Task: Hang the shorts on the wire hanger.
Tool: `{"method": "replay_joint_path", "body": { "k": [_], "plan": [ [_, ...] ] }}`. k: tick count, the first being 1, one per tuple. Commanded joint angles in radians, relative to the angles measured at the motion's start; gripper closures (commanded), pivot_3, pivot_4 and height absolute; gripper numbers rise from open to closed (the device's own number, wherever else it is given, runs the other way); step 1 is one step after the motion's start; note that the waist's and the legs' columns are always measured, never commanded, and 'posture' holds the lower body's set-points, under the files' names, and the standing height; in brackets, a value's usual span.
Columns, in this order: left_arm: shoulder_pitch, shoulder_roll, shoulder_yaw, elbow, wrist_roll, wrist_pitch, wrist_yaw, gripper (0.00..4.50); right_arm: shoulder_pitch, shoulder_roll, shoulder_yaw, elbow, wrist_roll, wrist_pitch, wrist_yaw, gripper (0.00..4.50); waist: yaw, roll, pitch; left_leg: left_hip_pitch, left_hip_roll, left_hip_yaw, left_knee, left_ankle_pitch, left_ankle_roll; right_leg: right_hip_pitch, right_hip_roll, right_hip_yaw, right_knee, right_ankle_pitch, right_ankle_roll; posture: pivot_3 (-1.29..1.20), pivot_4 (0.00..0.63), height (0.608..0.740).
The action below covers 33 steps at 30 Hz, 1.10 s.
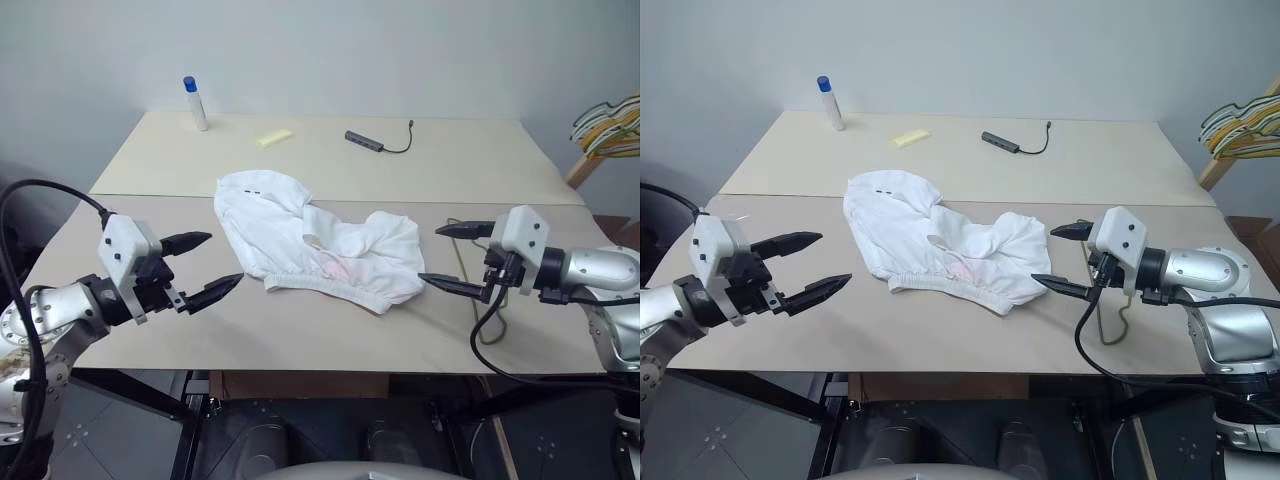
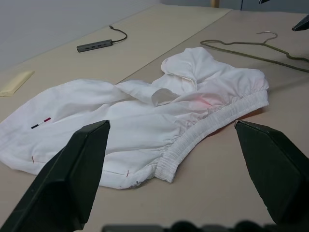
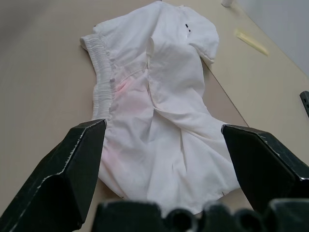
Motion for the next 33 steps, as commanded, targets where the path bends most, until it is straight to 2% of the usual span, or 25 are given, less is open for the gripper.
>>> {"method": "replay_joint_path", "body": {
  "k": [1,8,13,20,26,29,33],
  "plan": [
    [-0.021,0.009,0.030,-0.021,-0.017,-0.003,0.009,0.00,-0.006,0.002,-0.020,-0.028,0.007,-0.014,-0.003,0.04,0.000,0.000,0.000,0.000,0.000,0.000,0.000,0.000,0.000,0.000,0.000,0.000,0.000,0.000,0.000,0.13,0.000,0.740],
    [-0.029,0.016,0.015,-0.014,-0.016,-0.006,0.009,0.00,0.000,0.004,-0.017,-0.043,0.003,-0.014,-0.009,0.04,0.000,0.000,0.000,0.000,0.000,0.000,0.000,0.000,0.000,0.000,0.000,0.000,0.000,0.000,0.000,0.13,0.000,0.740],
    [-0.049,0.022,0.012,-0.001,-0.015,-0.012,0.002,0.00,-0.011,0.005,0.033,-0.089,-0.044,-0.011,-0.026,0.04,0.000,0.000,0.000,0.000,0.000,0.000,0.000,0.000,0.000,0.000,0.000,0.000,0.000,0.000,0.000,0.13,0.000,0.740],
    [-0.032,-0.009,-0.002,-0.028,-0.034,-0.005,0.014,0.00,0.018,-0.002,0.253,-0.191,-0.278,0.044,-0.088,0.04,-0.005,0.000,0.000,0.000,0.000,0.000,0.000,0.000,0.000,-0.001,0.000,0.000,0.000,0.000,0.000,0.11,0.000,0.740],
    [-0.071,-0.021,-0.034,-0.020,-0.044,0.004,0.015,0.00,-0.039,0.126,0.466,-0.132,-0.505,0.119,-0.195,0.04,-0.009,-0.001,-0.001,0.000,0.000,0.000,0.000,0.000,-0.001,0.000,0.000,-0.001,0.000,0.000,0.000,0.10,0.000,0.740],
    [-0.084,-0.016,-0.041,-0.013,-0.041,0.001,0.012,0.00,-0.110,0.205,0.536,-0.038,-0.626,0.171,-0.274,0.66,-0.016,-0.001,-0.001,0.000,0.000,0.000,0.000,0.001,-0.001,-0.001,0.000,-0.001,0.001,0.000,0.000,0.10,0.000,0.740],
    [-0.085,-0.014,-0.036,-0.011,-0.040,0.000,0.006,0.00,-0.146,0.218,0.540,0.022,-0.674,0.145,-0.293,2.01,-0.007,0.000,-0.001,-0.001,0.000,0.000,0.000,0.001,-0.002,-0.001,0.000,-0.001,0.000,0.000,0.000,0.11,0.000,0.740]
  ]
}}
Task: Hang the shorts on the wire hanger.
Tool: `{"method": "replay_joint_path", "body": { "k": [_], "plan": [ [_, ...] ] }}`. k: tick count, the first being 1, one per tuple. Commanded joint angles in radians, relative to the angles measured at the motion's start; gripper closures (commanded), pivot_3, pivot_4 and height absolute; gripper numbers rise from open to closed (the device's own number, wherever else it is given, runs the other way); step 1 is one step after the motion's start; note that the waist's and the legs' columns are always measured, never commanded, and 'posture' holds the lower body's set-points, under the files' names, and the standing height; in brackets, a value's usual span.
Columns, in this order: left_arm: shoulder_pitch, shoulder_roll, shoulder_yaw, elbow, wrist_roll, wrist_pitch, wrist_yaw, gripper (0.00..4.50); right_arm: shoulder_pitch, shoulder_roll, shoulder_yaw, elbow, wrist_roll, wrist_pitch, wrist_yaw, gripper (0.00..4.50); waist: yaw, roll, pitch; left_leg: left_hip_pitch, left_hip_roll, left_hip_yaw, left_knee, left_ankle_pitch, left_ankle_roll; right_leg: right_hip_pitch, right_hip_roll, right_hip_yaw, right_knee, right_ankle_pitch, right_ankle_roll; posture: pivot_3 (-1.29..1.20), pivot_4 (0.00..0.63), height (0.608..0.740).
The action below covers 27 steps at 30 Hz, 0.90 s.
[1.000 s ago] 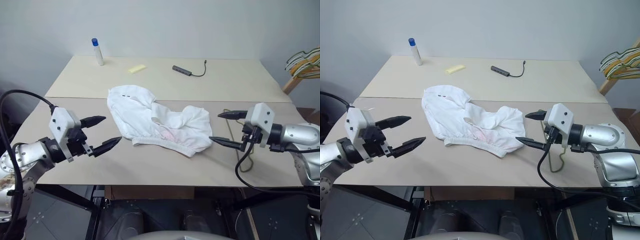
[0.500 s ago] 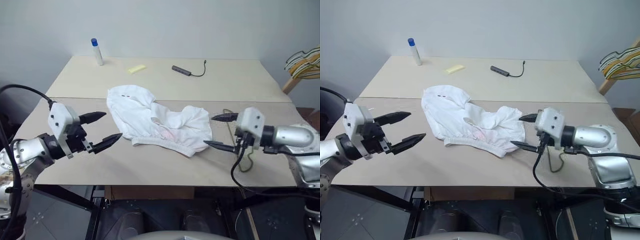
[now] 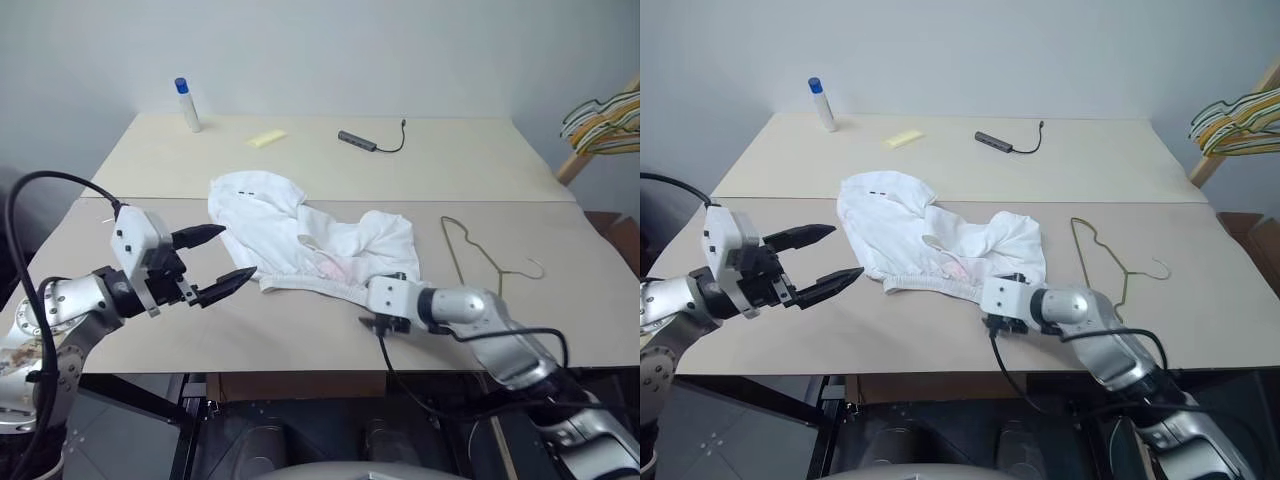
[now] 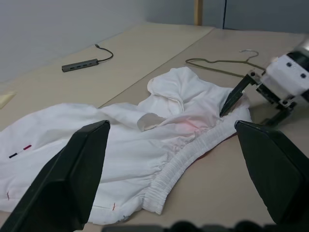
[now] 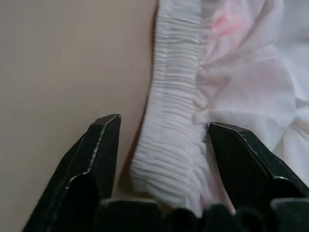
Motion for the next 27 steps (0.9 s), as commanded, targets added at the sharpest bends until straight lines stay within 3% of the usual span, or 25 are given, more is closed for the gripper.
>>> {"method": "replay_joint_path", "body": {
  "k": [1,7,12,16,22,25,27],
  "plan": [
    [-0.006,0.009,0.016,-0.014,-0.012,-0.007,-0.005,0.00,-0.023,-0.017,-0.024,0.012,-0.030,-0.028,-0.004,2.33,0.005,0.000,0.000,-0.001,0.000,0.000,0.000,0.000,0.000,0.000,0.000,-0.001,0.000,0.000,0.000,0.12,0.000,0.740],
    [-0.001,-0.004,0.013,-0.022,-0.006,-0.016,0.005,0.00,-0.077,-0.089,-0.078,0.079,0.001,-0.166,0.056,4.39,0.002,0.000,0.000,0.000,0.000,-0.001,0.000,0.000,0.000,0.000,0.000,-0.001,-0.001,0.000,0.000,0.12,0.000,0.740],
    [-0.003,-0.021,-0.001,-0.020,0.003,-0.030,0.009,0.00,-0.270,-0.197,-0.108,0.389,0.018,-0.464,0.147,4.48,-0.002,0.000,0.000,0.000,0.000,-0.002,0.000,0.000,0.000,0.001,0.000,-0.001,-0.001,0.000,0.000,0.12,0.000,0.740],
    [-0.014,-0.034,-0.021,-0.014,0.014,-0.044,0.010,0.00,-0.490,-0.216,-0.043,0.802,-0.098,-0.758,0.087,4.48,-0.006,0.001,0.000,0.000,0.000,-0.002,0.000,0.000,0.000,0.001,0.000,-0.002,-0.001,0.000,-0.001,0.12,0.000,0.740],
    [-0.024,-0.044,-0.041,-0.010,0.023,-0.058,0.018,0.00,-0.671,-0.142,0.052,1.175,-0.311,-0.793,-0.143,2.44,-0.027,0.000,0.000,-0.001,0.000,-0.002,-0.001,0.001,-0.002,0.001,0.000,-0.002,-0.001,0.000,-0.001,0.12,0.000,0.740],
    [-0.021,-0.044,-0.040,-0.012,0.023,-0.059,0.017,0.00,-0.697,-0.142,0.060,1.211,-0.355,-0.780,-0.195,1.45,-0.030,0.002,0.001,-0.001,0.000,-0.003,-0.001,0.002,-0.003,0.000,0.000,-0.002,-0.001,0.000,-0.001,0.12,0.000,0.740],
    [-0.017,-0.041,-0.037,-0.013,0.022,-0.059,0.013,0.00,-0.661,-0.190,0.028,1.105,-0.324,-0.761,-0.097,0.67,-0.029,0.004,0.001,-0.002,0.000,-0.003,-0.001,0.002,-0.004,-0.001,0.000,-0.002,0.000,0.000,-0.001,0.12,0.000,0.740]
  ]
}}
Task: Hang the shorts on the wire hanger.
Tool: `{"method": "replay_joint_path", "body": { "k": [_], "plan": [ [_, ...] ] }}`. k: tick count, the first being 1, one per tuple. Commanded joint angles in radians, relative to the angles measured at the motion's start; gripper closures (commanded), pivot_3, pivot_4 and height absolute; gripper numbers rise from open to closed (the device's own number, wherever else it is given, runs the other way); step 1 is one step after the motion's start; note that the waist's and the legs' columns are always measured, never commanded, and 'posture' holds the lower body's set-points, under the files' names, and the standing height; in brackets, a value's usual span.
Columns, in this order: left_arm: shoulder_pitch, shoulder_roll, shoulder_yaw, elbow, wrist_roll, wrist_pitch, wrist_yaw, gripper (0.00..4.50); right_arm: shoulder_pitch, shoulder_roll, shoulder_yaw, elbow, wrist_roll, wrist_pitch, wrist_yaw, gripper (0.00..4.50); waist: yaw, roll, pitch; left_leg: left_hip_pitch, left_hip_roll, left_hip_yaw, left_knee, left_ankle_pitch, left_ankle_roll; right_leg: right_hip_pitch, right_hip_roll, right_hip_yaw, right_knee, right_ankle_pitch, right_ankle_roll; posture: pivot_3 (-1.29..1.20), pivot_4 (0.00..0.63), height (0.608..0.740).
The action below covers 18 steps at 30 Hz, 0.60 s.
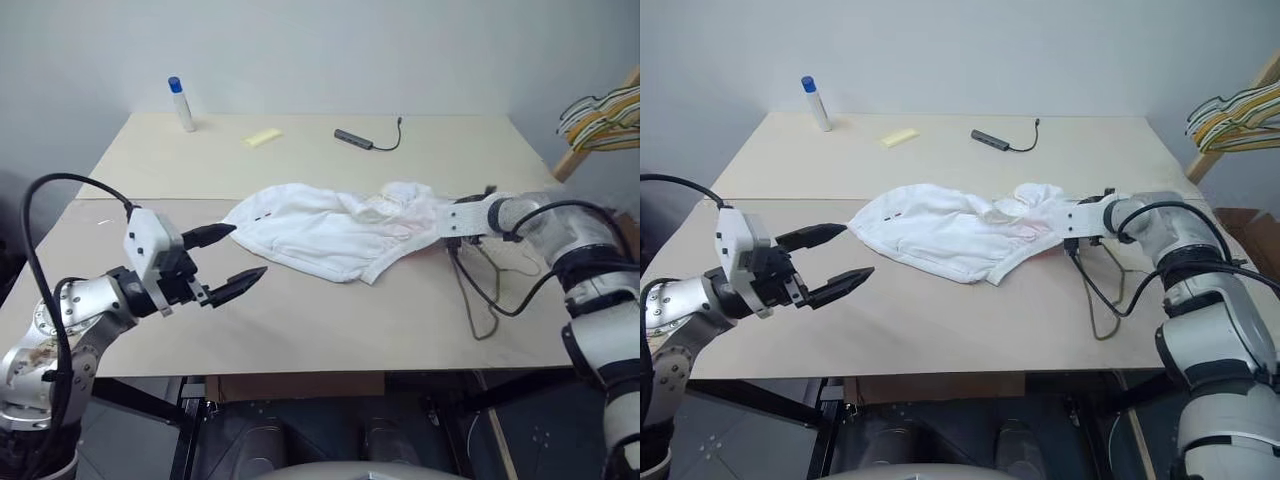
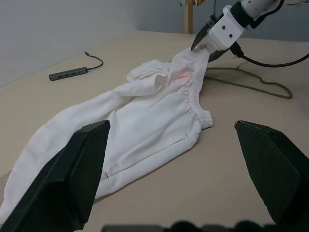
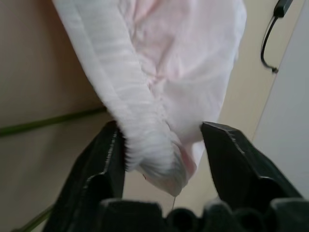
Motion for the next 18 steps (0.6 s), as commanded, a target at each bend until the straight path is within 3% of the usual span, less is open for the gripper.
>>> {"method": "replay_joint_path", "body": {
  "k": [1,2,6,10,14,18],
  "plan": [
    [-0.008,0.004,0.012,-0.014,0.003,-0.021,0.000,0.00,0.018,-0.084,-0.070,-0.182,0.057,0.034,0.127,0.31,0.002,0.002,0.000,0.000,0.000,0.000,0.000,0.000,0.000,0.000,0.000,0.000,0.000,0.000,0.000,0.12,0.000,0.740],
    [-0.008,0.004,0.013,-0.014,0.003,-0.021,-0.001,0.00,0.044,-0.098,-0.087,-0.235,0.082,0.049,0.170,0.02,0.004,0.002,0.000,0.000,0.000,0.000,0.000,-0.001,0.001,0.000,0.000,0.000,0.000,0.000,0.000,0.12,0.000,0.740],
    [-0.012,0.005,0.005,-0.004,0.005,-0.022,-0.010,0.00,0.326,-0.125,-0.254,-0.822,0.360,0.379,0.407,0.02,0.006,0.001,-0.001,0.000,0.001,-0.003,0.000,-0.001,0.002,0.002,0.000,-0.002,-0.001,0.000,0.000,0.10,0.000,0.740],
    [-0.023,0.005,-0.007,0.005,0.007,-0.024,-0.015,0.00,0.496,-0.059,-0.291,-1.199,0.415,0.664,0.425,0.02,0.000,0.003,-0.002,0.001,0.001,-0.003,0.001,-0.001,0.002,0.002,0.000,-0.002,0.002,0.000,0.000,0.10,0.000,0.740],
    [-0.033,0.010,-0.009,0.015,0.008,-0.023,-0.022,0.00,0.560,0.065,-0.211,-1.353,0.367,0.867,0.368,0.02,0.005,0.003,-0.003,0.002,0.001,-0.004,0.001,-0.001,0.002,0.002,0.000,-0.003,0.003,0.000,-0.001,0.09,0.000,0.740],
    [-0.036,0.012,-0.007,0.018,0.009,-0.022,-0.025,0.00,0.546,0.185,-0.115,-1.343,0.251,1.003,0.252,0.02,0.005,0.002,-0.003,0.001,0.000,-0.004,0.001,-0.001,0.002,0.002,0.000,-0.004,0.003,-0.001,-0.001,0.10,0.000,0.740]
  ]
}}
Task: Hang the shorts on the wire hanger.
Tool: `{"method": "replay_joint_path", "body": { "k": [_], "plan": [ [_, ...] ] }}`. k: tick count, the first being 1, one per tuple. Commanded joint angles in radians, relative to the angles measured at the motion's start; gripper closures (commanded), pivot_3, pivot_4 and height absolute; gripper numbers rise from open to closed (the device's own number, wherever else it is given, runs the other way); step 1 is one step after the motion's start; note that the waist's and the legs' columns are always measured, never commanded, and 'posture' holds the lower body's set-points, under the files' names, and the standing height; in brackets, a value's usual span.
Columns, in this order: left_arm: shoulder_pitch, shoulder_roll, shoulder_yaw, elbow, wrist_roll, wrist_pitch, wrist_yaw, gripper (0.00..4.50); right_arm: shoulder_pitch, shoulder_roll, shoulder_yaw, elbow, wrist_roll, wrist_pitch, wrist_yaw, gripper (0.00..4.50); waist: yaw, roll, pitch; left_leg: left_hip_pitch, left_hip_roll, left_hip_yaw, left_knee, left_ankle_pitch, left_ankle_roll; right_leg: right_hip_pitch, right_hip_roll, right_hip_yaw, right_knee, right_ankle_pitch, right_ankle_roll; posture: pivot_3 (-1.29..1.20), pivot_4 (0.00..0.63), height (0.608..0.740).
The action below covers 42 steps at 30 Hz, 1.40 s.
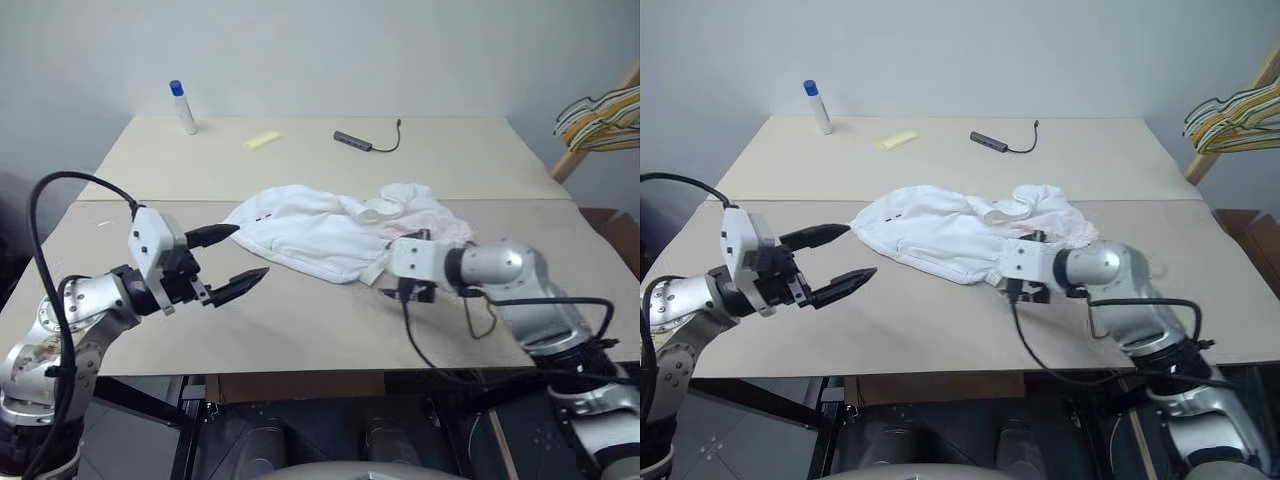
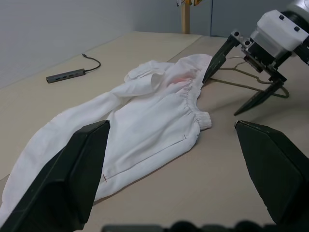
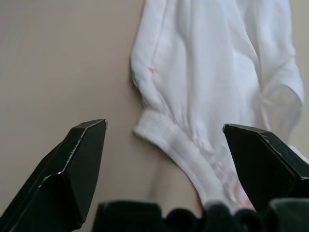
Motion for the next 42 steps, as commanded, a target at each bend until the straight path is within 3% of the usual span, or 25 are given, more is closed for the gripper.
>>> {"method": "replay_joint_path", "body": {
  "k": [1,6,9,20,25,28,33,42],
  "plan": [
    [-0.014,0.010,0.012,-0.011,0.000,-0.013,-0.002,0.00,-0.028,0.061,0.067,0.019,-0.119,0.100,-0.111,0.02,0.000,0.000,0.000,-0.001,0.000,0.000,0.000,0.000,0.000,-0.001,0.000,0.000,0.000,0.000,0.000,0.11,0.000,0.740],
    [0.008,0.010,0.030,-0.030,-0.006,-0.010,0.004,0.00,-0.064,0.121,0.146,0.150,-0.276,0.140,-0.259,0.02,0.004,0.000,0.000,-0.001,0.000,0.000,0.000,0.000,-0.001,-0.001,0.000,0.000,0.000,0.000,0.000,0.12,0.000,0.740],
    [0.014,0.010,0.033,-0.036,-0.006,-0.010,0.010,0.00,-0.085,0.142,0.160,0.186,-0.303,0.129,-0.279,0.64,0.003,0.000,0.000,-0.001,0.000,0.000,0.000,0.000,-0.001,-0.001,0.000,0.000,0.000,0.000,0.000,0.13,0.000,0.740],
    [0.000,0.006,0.014,-0.032,0.002,-0.015,0.026,0.00,-0.096,0.148,0.183,0.269,-0.322,0.062,-0.274,4.43,0.001,0.000,0.000,-0.001,0.000,-0.001,0.000,0.000,-0.001,-0.001,0.000,-0.001,-0.001,0.000,0.000,0.12,0.000,0.740],
    [-0.017,0.009,-0.035,-0.008,0.053,-0.039,0.016,0.00,-0.093,0.049,0.133,0.240,-0.309,-0.016,-0.249,4.47,0.006,0.000,0.000,-0.002,0.000,-0.001,0.000,0.000,-0.001,-0.001,0.000,-0.001,-0.001,0.000,0.000,0.10,0.000,0.740],
    [-0.063,0.029,-0.121,0.065,0.176,-0.109,-0.003,0.00,-0.043,-0.131,0.045,0.144,-0.190,-0.254,-0.163,4.47,0.014,0.001,0.001,-0.002,-0.001,-0.001,0.000,0.000,-0.001,-0.001,0.000,-0.002,-0.002,0.000,0.000,0.08,0.000,0.740],
    [-0.125,0.067,-0.233,0.213,0.346,-0.277,-0.077,0.00,0.025,-0.300,-0.046,0.090,-0.104,-0.418,-0.080,4.47,0.004,0.001,0.000,-0.002,-0.001,-0.001,-0.001,0.000,0.000,-0.001,0.000,-0.002,-0.003,-0.001,0.000,0.05,0.000,0.740],
    [-0.267,0.060,-0.484,0.608,0.728,-0.694,-0.100,0.00,0.054,-0.323,-0.131,0.064,-0.054,-0.436,-0.048,4.47,-0.021,0.001,0.000,-0.002,0.000,0.000,-0.001,0.000,0.000,-0.001,0.000,-0.002,-0.003,-0.001,0.000,-0.02,0.000,0.740]
  ]
}}
